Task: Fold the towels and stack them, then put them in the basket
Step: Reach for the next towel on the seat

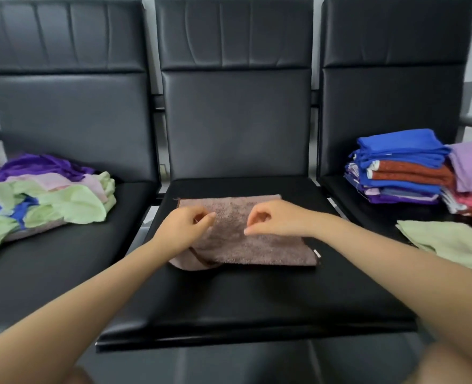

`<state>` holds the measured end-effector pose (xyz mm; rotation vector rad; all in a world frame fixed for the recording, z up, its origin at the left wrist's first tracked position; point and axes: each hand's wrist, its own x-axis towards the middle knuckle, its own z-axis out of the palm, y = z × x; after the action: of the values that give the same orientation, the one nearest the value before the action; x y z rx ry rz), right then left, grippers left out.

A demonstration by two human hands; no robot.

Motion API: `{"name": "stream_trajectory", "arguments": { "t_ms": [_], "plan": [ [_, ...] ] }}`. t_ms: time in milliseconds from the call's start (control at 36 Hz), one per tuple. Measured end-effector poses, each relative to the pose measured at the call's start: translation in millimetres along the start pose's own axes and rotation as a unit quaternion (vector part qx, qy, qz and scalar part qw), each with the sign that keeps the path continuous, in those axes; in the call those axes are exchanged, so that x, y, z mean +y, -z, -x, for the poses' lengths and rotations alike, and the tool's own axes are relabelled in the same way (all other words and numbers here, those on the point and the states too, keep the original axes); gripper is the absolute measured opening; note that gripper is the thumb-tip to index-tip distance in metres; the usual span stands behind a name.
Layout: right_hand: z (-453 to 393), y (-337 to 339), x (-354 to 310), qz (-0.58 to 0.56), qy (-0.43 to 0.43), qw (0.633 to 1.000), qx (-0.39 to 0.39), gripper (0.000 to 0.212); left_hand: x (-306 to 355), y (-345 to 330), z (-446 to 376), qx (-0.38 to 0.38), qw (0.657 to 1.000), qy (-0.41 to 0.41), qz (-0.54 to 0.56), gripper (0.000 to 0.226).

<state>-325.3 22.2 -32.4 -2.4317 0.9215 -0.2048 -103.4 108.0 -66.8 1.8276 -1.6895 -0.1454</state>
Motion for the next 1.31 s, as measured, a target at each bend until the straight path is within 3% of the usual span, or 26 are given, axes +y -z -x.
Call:
{"name": "stream_trajectory", "arguments": {
  "t_ms": [139, 278, 361, 472, 556, 639, 694, 778, 861, 972, 1111, 1306],
  "plan": [
    [30, -32, 7, 0.261, 0.027, 0.965, -0.024, 0.042, -7, 11, 33, -0.098, 0.992, -0.058, -0.063, 0.039],
    [33, -34, 27, 0.167, -0.013, 0.985, 0.040, 0.017, -22, 9, 49, -0.174, 0.964, -0.113, -0.166, 0.043],
    [29, -30, 34, 0.091, -0.050, 0.991, 0.089, 0.019, -26, 7, 56, -0.150, 0.971, -0.125, -0.139, 0.027],
    [24, -32, 34, 0.105, -0.068, 0.985, 0.122, 0.011, -27, 9, 59, -0.113, 0.982, -0.143, -0.054, 0.048],
    [25, -38, 21, 0.139, 0.008, 0.978, 0.156, 0.023, -20, 12, 57, -0.042, 0.991, -0.123, 0.033, 0.040],
    [34, -50, -4, 0.094, 0.105, 0.981, 0.132, 0.044, -8, 13, 56, -0.001, 0.986, -0.083, 0.147, 0.023],
    [29, -58, -22, 0.077, 0.114, 0.983, 0.124, 0.056, -9, 19, 50, 0.016, 0.981, -0.068, 0.182, 0.014],
    [29, -65, -31, 0.162, 0.099, 0.974, 0.122, 0.056, -6, 20, 46, 0.029, 0.982, -0.050, 0.179, 0.020],
    [23, -71, -29, 0.201, 0.078, 0.968, 0.128, 0.036, -12, 18, 44, 0.047, 0.986, -0.033, 0.155, 0.025],
    [18, -62, -19, 0.123, 0.050, 0.984, 0.122, 0.019, -17, 18, 41, 0.069, 0.988, -0.002, 0.139, 0.023],
    [22, -27, -9, 0.062, 0.017, 0.992, 0.108, 0.031, -27, 22, 37, 0.091, 0.988, 0.052, 0.118, 0.017],
    [38, -10, 23, -0.079, -0.062, 0.992, 0.078, 0.031, -38, 23, 37, 0.090, 0.985, 0.101, 0.106, 0.018]
  ]
}}
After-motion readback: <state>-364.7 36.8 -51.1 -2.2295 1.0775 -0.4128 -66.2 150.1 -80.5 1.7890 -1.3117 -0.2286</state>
